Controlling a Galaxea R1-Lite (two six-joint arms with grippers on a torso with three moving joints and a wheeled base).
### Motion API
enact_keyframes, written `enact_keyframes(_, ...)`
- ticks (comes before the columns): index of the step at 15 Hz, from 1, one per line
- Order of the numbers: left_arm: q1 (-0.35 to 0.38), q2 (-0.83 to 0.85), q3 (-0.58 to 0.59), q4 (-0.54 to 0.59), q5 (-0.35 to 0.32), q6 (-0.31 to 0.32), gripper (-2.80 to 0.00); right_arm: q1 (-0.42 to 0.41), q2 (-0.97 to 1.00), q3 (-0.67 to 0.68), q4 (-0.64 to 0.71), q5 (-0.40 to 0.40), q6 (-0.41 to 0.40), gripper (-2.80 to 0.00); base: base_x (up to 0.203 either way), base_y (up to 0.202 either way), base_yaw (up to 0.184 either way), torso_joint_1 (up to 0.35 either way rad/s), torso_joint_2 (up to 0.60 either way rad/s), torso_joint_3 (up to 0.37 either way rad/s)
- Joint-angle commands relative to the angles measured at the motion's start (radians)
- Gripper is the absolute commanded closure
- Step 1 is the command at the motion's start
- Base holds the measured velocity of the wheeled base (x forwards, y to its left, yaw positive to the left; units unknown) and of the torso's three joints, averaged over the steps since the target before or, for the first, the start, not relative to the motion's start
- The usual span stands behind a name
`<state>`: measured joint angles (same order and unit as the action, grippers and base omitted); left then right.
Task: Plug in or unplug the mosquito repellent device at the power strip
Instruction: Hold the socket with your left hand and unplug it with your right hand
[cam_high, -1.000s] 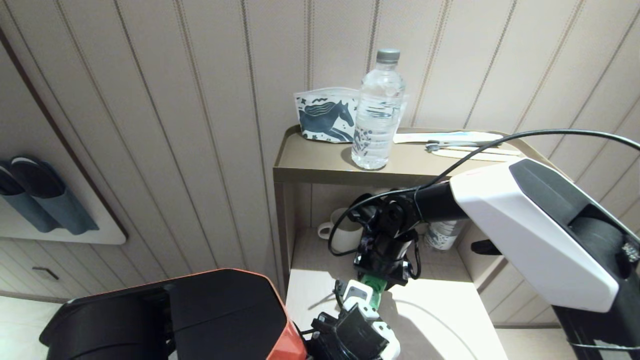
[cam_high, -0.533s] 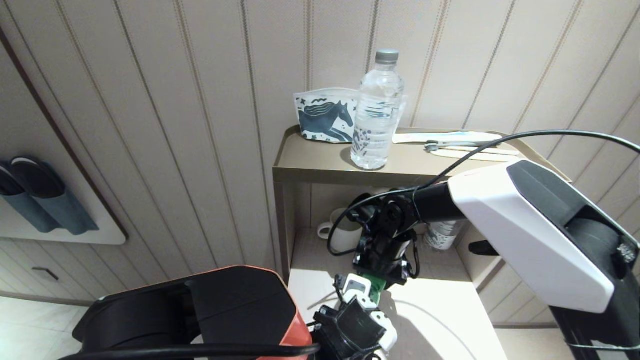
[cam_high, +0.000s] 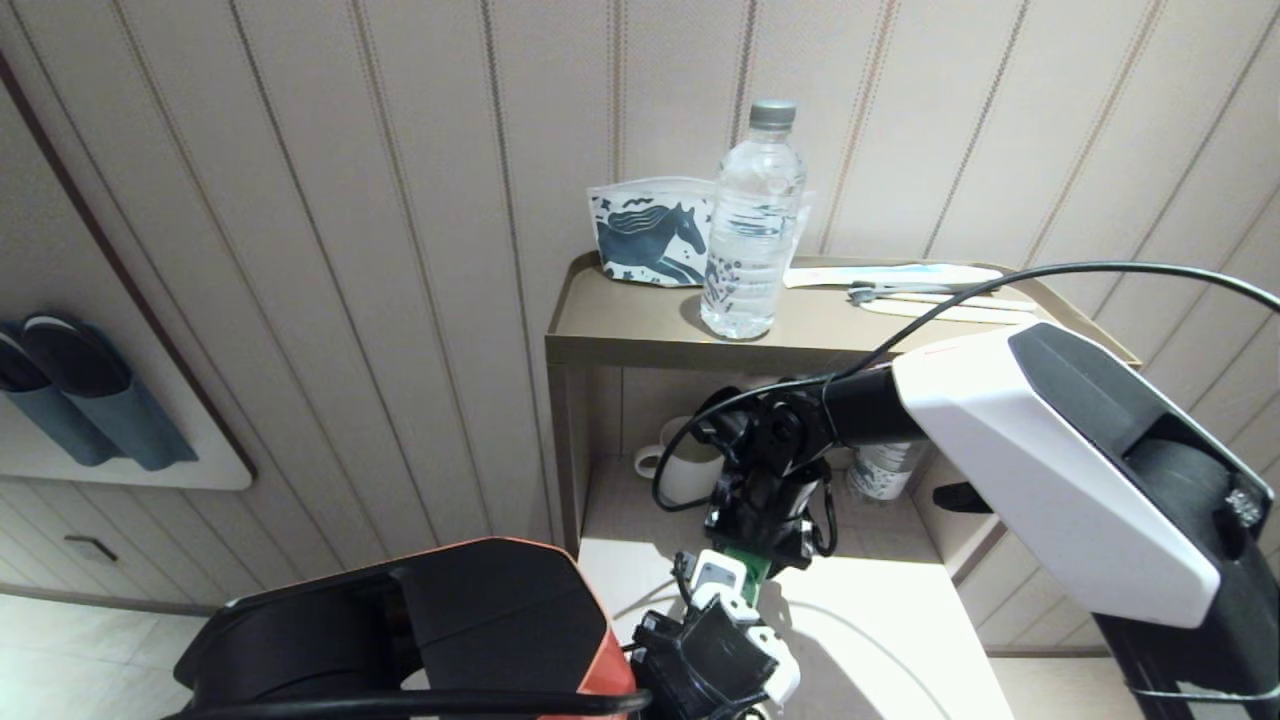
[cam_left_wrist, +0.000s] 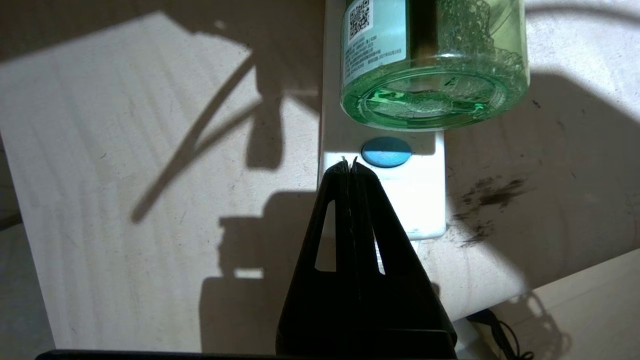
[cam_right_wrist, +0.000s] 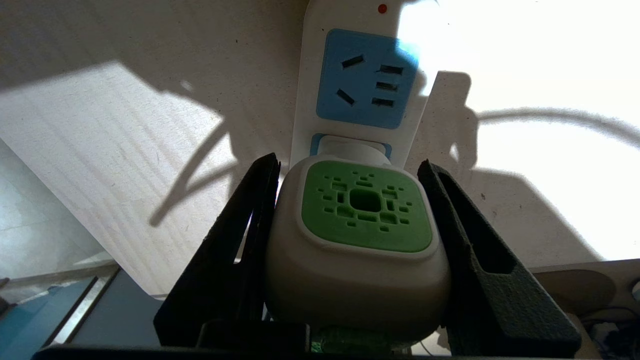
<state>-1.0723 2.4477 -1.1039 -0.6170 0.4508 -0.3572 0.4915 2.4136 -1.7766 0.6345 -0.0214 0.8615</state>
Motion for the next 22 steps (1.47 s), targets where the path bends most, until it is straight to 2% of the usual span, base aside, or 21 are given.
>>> enact_keyframes(1, -0.001, 0.003, 0.008, -0.005, 0.004, -0.002, 0.0, 0.001, 0.002, -0.002, 0.004, 0.001, 0.005, 0.0, 0.0, 0.0, 0.0, 0.0, 0.0, 0.0)
enact_keyframes(7, -0.023, 0.01, 0.021, -0.006, 0.008, -0.003, 0.0, 0.001, -0.005, -0.02, 0.004, 0.0, 0.002, 0.0, 0.0, 0.0, 0.0, 0.0, 0.0, 0.0)
enact_keyframes(11, -0.024, 0.035, -0.005, -0.006, 0.046, 0.001, 0.0, 0.007, -0.007, -0.023, 0.005, 0.003, 0.004, 0.0, 0.0, 0.0, 0.0, 0.0, 0.0, 0.0)
enact_keyframes(22, -0.024, 0.036, -0.004, -0.006, 0.046, 0.006, 0.0, 0.004, -0.036, -0.038, 0.008, 0.011, 0.007, 0.0, 0.0, 0.0, 0.0, 0.0, 0.0, 0.0)
